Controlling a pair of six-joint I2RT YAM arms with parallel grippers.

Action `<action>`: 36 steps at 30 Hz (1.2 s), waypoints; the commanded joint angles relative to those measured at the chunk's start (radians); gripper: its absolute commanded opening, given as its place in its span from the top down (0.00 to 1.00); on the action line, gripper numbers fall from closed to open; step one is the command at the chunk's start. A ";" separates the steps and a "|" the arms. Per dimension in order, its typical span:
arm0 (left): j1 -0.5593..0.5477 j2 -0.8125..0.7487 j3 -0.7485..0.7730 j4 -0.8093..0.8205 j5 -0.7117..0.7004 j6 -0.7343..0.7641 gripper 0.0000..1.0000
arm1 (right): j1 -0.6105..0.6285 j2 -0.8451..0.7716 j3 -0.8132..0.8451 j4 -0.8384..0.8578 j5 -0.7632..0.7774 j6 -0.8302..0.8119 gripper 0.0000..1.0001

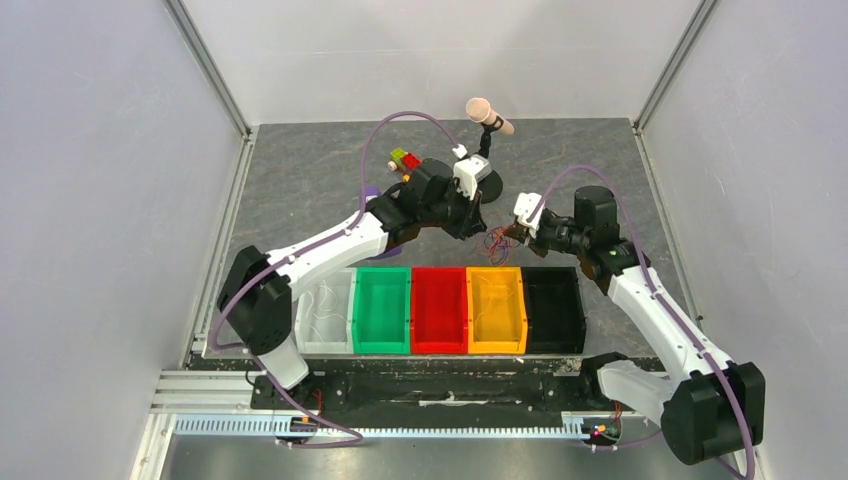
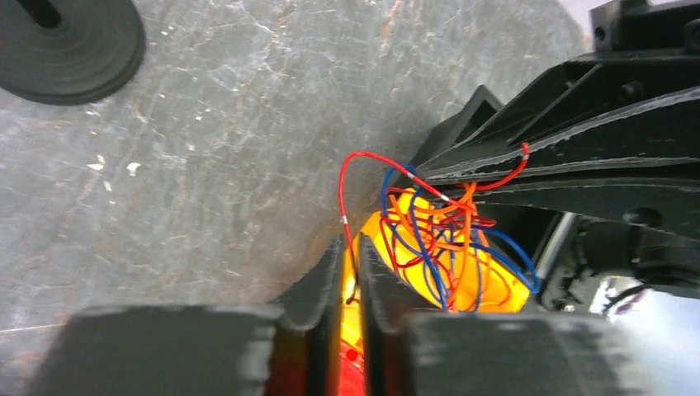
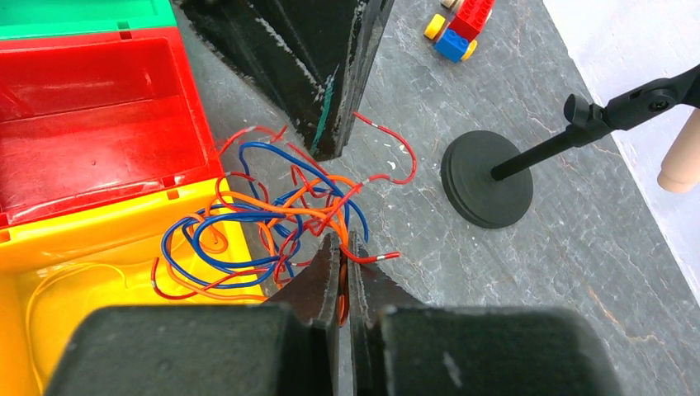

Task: Untangle the cables

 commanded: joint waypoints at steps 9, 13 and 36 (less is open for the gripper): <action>0.035 -0.209 0.055 -0.021 -0.025 0.173 0.98 | -0.075 0.106 -0.019 -0.006 0.112 0.035 1.00; 0.074 -0.288 0.093 -0.056 0.004 0.202 0.98 | -0.118 0.157 -0.017 -0.003 0.121 0.020 1.00; 0.238 -0.349 0.329 -0.050 0.273 0.250 0.98 | -0.232 0.392 0.017 0.017 0.200 -0.036 0.88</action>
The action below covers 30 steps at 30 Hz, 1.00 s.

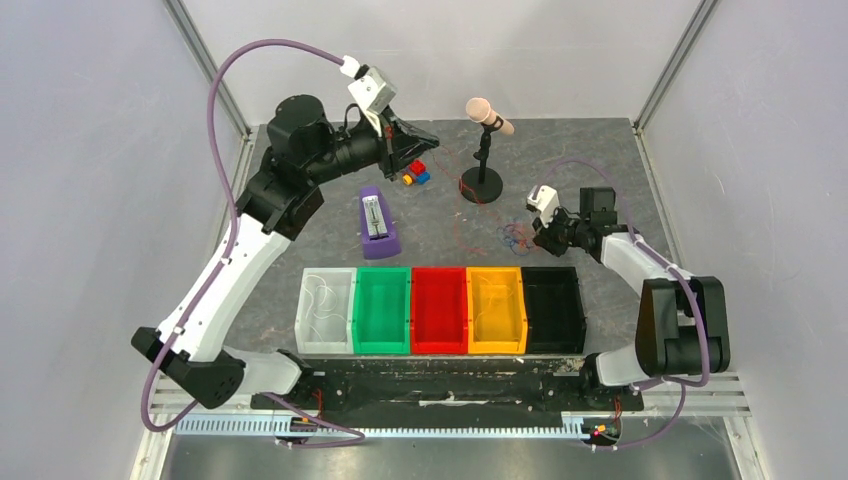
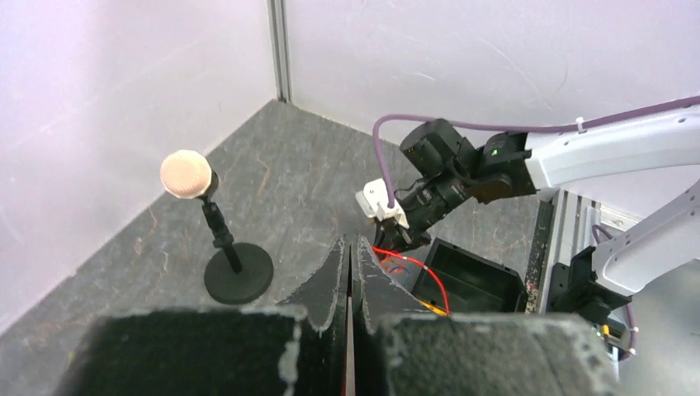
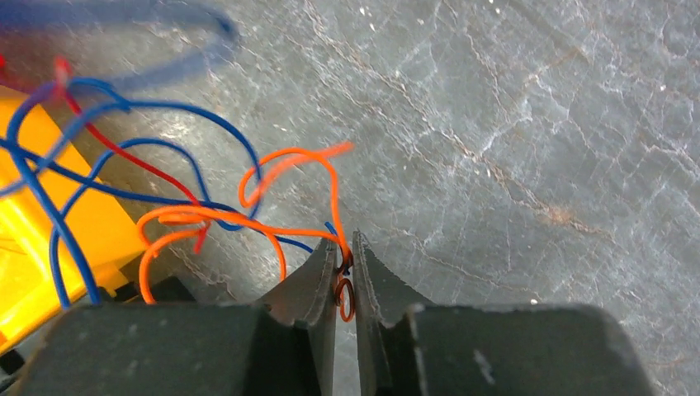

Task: Untangle the cables

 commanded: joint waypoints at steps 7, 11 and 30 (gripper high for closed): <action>0.024 0.008 0.190 0.062 -0.009 0.101 0.98 | -0.075 0.109 0.046 0.002 0.122 -0.040 0.92; 0.047 0.030 0.301 0.038 -0.003 0.088 0.98 | -0.092 0.158 0.058 0.002 0.152 -0.063 0.93; 0.092 0.079 0.564 0.034 -0.058 0.071 0.98 | -0.098 0.245 0.078 0.030 0.287 -0.084 1.00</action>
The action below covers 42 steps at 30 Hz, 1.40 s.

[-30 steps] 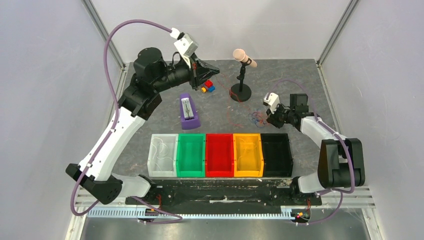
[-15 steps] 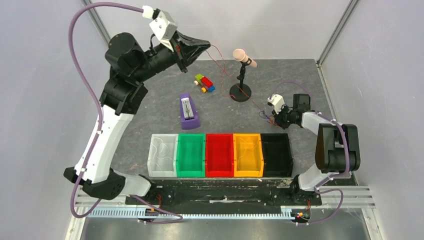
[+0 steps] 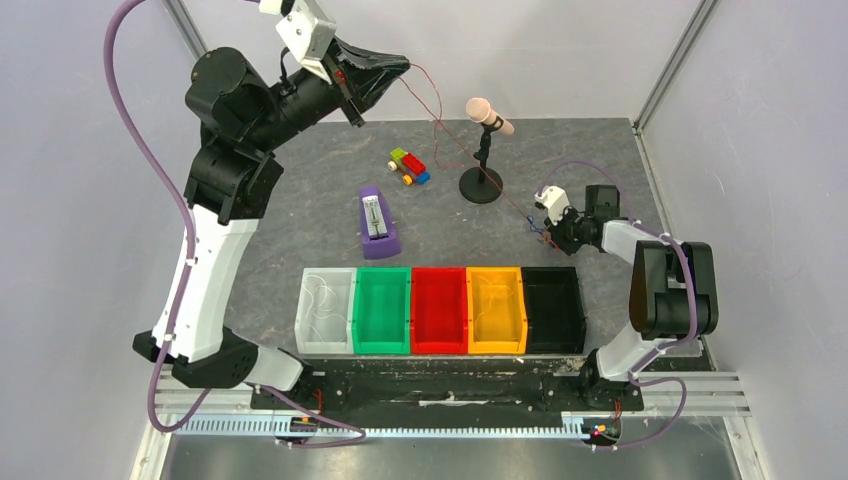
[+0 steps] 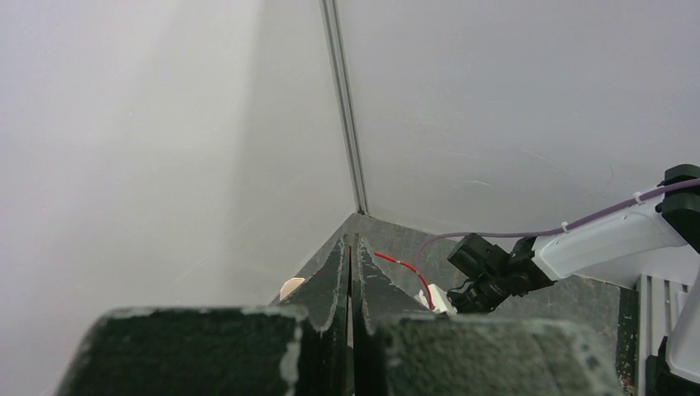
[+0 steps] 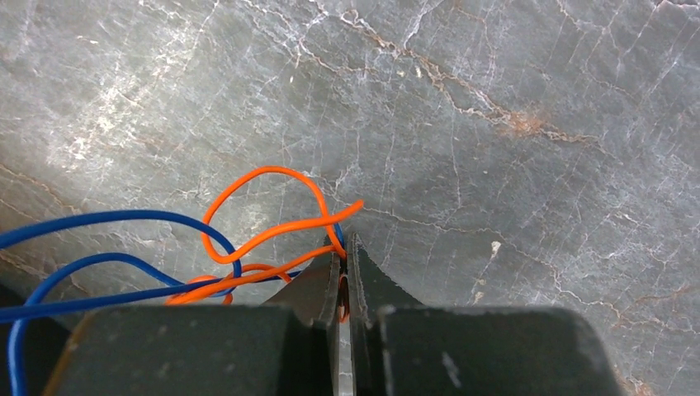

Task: Untangle the cables

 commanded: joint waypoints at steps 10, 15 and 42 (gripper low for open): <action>0.041 -0.021 0.097 0.108 -0.087 0.003 0.98 | -0.015 0.060 0.025 0.012 0.137 -0.039 0.95; 0.044 -0.022 0.096 0.113 -0.078 0.000 0.98 | -0.017 0.061 0.028 0.013 0.142 -0.048 1.00; -0.048 -0.154 -0.353 0.174 0.327 -0.332 0.98 | -0.020 0.064 0.067 -0.014 0.110 -0.002 1.00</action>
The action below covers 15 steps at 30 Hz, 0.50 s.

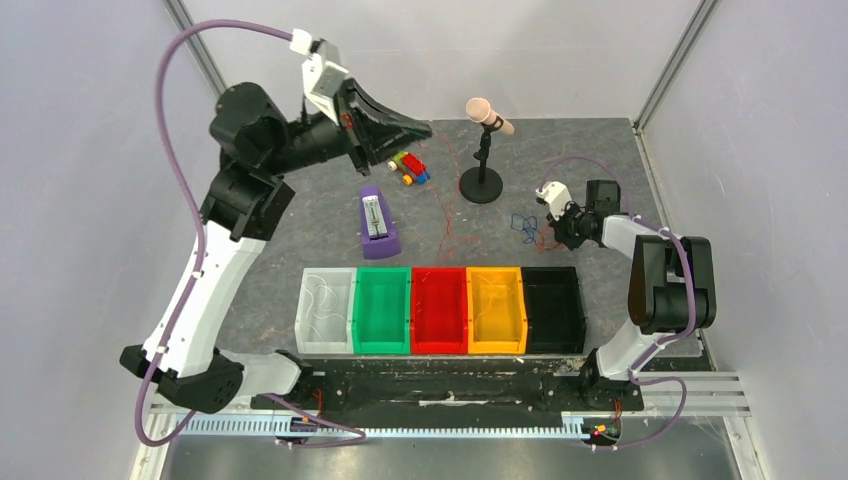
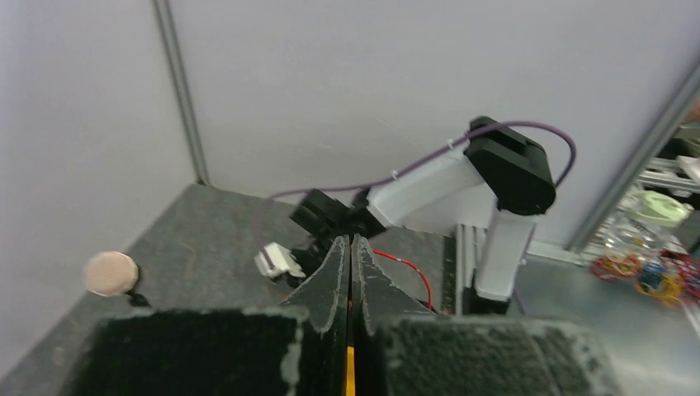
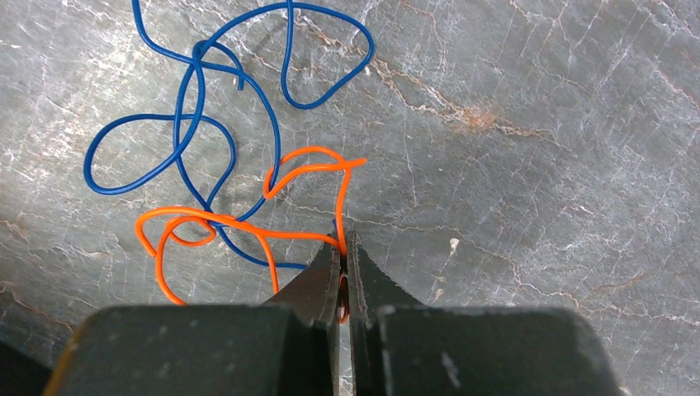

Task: Untangle the cables

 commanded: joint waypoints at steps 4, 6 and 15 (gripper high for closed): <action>-0.040 -0.103 -0.235 0.031 0.007 -0.085 0.98 | -0.013 0.024 0.018 -0.020 0.049 0.006 1.00; -0.040 -0.129 -0.294 0.032 -0.016 -0.077 0.98 | -0.014 0.022 0.017 -0.023 0.048 0.005 1.00; -0.034 -0.132 -0.356 -0.018 -0.205 -0.051 0.98 | -0.014 0.020 0.015 -0.027 0.042 0.006 1.00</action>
